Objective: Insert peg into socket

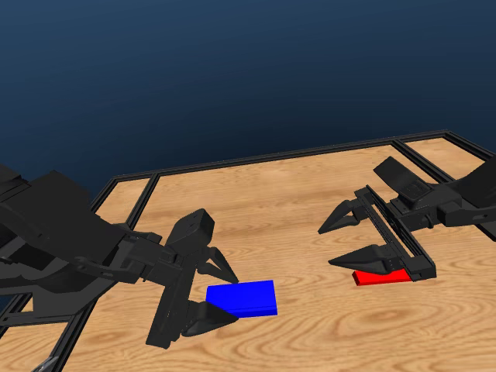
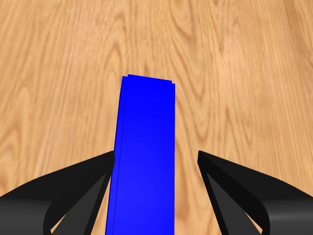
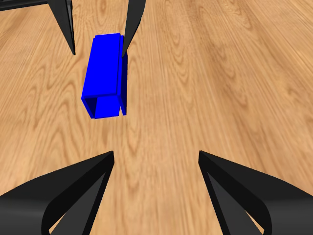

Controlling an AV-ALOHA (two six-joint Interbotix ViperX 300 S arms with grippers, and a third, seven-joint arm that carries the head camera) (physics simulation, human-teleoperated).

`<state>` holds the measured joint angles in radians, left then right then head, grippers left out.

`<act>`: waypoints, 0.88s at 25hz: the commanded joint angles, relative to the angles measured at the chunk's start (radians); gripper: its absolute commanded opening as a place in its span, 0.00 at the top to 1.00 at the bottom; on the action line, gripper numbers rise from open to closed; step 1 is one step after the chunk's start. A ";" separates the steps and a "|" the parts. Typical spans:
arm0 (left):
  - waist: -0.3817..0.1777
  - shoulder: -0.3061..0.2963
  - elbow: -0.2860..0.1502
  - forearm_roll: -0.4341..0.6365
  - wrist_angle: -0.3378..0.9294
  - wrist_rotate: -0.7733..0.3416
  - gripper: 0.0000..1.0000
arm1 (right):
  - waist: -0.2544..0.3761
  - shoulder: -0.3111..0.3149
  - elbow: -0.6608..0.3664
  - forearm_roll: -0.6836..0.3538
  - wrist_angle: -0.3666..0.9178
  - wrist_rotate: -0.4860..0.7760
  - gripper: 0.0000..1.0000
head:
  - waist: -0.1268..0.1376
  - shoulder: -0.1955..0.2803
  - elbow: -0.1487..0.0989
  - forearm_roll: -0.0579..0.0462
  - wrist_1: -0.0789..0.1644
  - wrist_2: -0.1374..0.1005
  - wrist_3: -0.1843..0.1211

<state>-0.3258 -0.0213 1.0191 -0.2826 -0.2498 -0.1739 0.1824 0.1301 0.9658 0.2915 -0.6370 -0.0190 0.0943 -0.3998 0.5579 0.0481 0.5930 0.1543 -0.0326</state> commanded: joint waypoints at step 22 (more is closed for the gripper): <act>-0.014 0.164 -0.046 0.013 -0.069 -0.057 1.00 | 0.015 -0.132 0.020 0.037 0.218 -0.010 0.00 | -0.032 0.038 -0.025 -0.025 0.009 -0.076 -0.080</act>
<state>-0.3347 0.1018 1.0211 -0.2862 -0.3077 -0.2315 0.1988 0.0328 0.9837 0.3210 -0.4902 -0.0407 0.0716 -0.3500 0.5448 0.0276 0.6099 0.0995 -0.0979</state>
